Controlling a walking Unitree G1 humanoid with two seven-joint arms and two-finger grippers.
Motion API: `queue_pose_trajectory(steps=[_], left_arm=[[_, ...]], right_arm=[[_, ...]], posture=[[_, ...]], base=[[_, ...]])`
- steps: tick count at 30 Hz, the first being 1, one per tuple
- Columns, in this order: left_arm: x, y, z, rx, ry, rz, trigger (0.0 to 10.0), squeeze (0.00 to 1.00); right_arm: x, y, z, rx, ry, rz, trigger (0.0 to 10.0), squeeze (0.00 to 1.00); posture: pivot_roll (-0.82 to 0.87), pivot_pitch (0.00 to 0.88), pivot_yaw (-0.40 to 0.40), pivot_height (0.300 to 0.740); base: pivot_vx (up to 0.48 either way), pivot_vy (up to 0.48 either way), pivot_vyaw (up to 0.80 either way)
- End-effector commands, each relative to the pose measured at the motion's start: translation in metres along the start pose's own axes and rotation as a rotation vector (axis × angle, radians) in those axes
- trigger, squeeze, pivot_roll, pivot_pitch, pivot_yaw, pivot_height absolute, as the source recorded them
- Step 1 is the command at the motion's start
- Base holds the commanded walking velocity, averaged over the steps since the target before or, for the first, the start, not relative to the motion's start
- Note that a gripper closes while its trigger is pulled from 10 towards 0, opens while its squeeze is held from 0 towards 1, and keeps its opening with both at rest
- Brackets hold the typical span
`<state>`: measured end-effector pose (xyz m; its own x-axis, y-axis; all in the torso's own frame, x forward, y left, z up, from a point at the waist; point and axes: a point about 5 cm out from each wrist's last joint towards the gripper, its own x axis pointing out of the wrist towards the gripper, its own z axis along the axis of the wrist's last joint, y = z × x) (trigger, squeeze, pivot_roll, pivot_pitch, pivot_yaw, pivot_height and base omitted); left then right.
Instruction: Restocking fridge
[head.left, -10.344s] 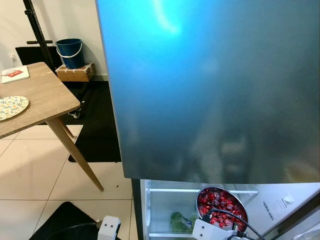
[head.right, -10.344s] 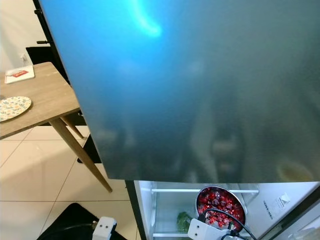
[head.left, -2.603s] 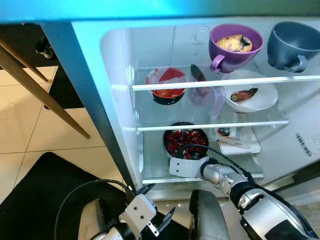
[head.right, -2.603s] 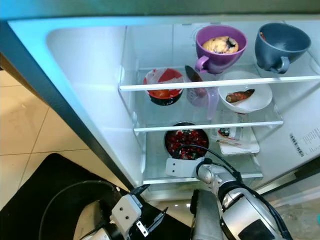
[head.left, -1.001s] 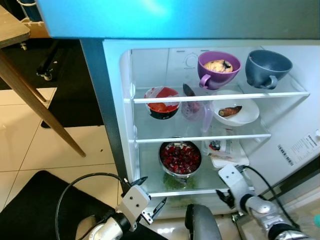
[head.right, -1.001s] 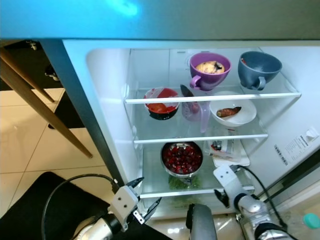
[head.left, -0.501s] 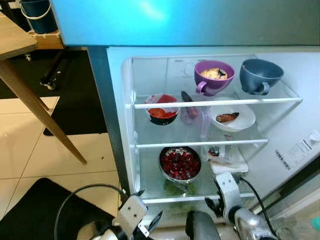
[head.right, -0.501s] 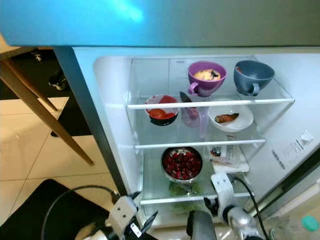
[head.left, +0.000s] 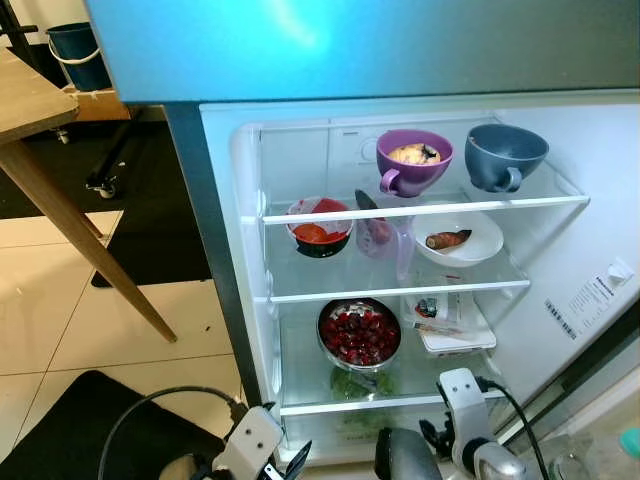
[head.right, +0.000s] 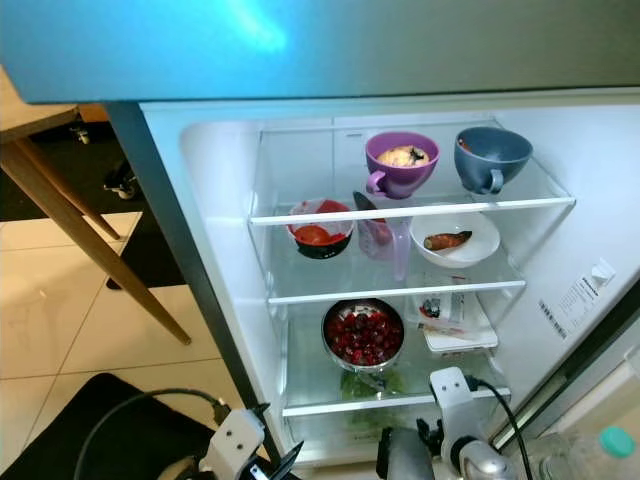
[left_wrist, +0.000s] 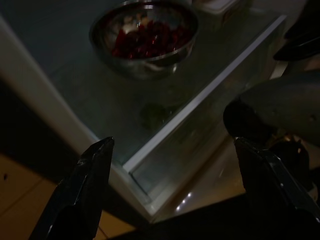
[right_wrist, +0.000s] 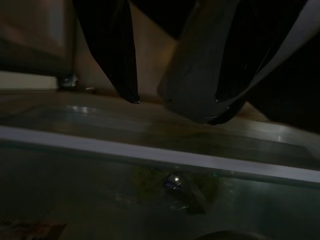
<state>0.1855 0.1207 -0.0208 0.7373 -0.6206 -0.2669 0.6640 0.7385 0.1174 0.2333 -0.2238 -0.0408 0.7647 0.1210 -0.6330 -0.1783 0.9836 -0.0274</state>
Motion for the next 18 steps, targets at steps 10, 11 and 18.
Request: queue_pose_trajectory(steps=[10,11,18], left_arm=[[-0.014,0.015,-0.013,-0.046,0.047,0.091,10.0,0.0],[-0.015,0.016,-0.015,-0.056,0.052,0.106,10.0,0.0],[-0.025,0.017,-0.028,-0.134,0.097,0.162,10.0,0.0]], right_arm=[[-0.003,-0.001,-0.014,0.017,0.06,-0.053,10.0,0.0],[-0.003,0.0,-0.014,0.02,0.059,-0.053,10.0,0.0],[-0.004,-0.002,-0.015,0.023,0.065,-0.061,10.0,0.0]], posture=[[0.02,0.045,0.021,0.383],[0.02,0.045,0.021,0.383],[0.02,0.046,0.022,0.383]], base=[[0.0,0.0,0.0],[0.0,0.0,0.0],[0.0,0.0,0.0]])
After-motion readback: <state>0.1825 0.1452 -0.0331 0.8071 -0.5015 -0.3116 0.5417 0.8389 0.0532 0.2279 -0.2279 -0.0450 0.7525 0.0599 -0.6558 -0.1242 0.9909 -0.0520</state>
